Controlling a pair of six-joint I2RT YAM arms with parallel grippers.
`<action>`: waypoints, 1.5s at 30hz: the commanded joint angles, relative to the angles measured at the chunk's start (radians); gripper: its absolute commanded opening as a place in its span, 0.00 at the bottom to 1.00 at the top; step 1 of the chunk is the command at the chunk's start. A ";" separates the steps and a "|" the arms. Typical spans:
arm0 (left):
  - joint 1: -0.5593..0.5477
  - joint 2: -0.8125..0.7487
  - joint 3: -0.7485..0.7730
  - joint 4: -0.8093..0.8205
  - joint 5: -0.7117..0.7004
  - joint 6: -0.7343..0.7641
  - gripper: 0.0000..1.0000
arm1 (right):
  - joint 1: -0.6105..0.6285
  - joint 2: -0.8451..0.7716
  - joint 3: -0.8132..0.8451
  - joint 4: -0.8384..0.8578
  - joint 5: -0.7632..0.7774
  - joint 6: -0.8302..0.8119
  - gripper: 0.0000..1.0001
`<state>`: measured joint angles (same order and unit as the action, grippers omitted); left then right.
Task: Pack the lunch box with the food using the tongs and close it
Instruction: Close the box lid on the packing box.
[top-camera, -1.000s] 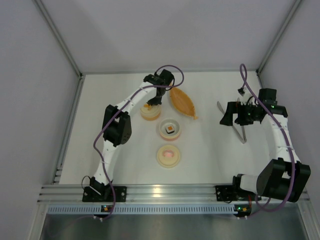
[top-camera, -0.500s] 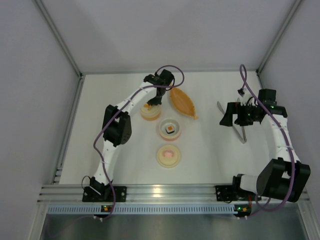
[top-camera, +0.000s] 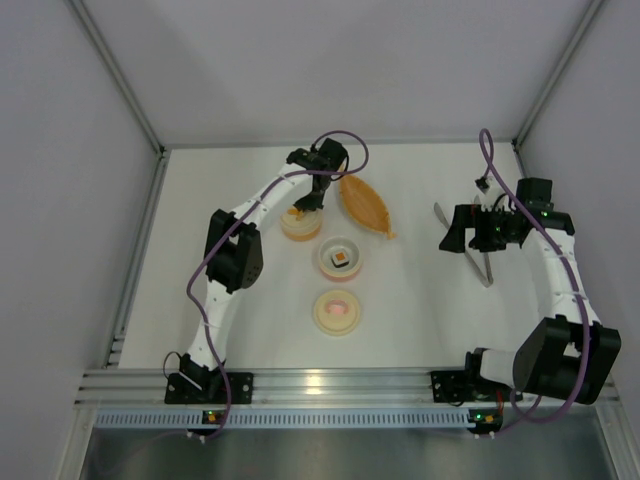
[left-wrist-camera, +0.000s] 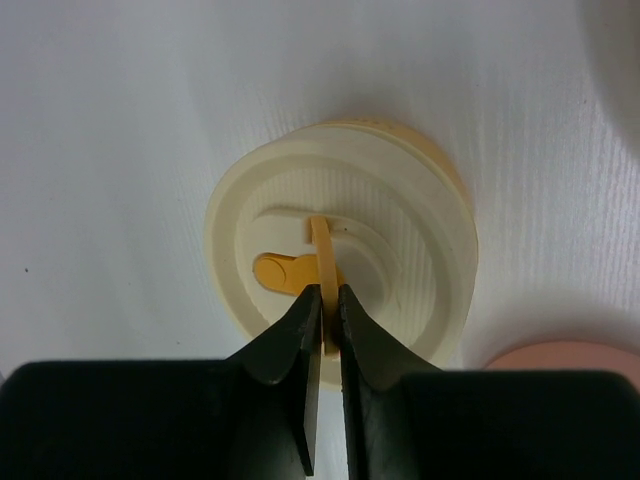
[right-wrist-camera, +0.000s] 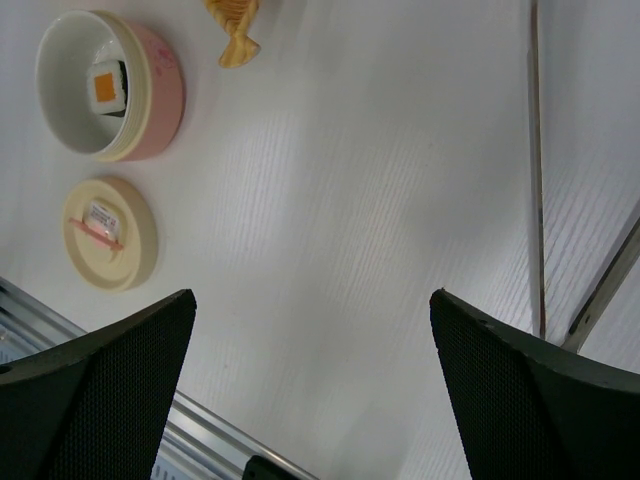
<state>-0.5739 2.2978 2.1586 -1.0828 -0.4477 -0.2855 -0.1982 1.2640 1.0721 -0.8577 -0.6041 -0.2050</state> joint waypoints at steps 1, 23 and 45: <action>-0.004 0.002 0.038 0.032 0.052 0.008 0.17 | 0.010 0.006 0.006 0.055 -0.023 0.006 0.99; 0.003 0.012 -0.085 0.115 0.217 0.025 0.41 | 0.011 0.011 0.012 0.051 -0.023 0.004 0.99; 0.042 -0.237 -0.232 0.219 0.316 0.123 0.67 | 0.011 -0.025 0.017 0.036 -0.039 -0.007 0.99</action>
<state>-0.5343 2.1651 1.9366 -0.8982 -0.1764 -0.1879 -0.1982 1.2724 1.0721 -0.8589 -0.6086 -0.2058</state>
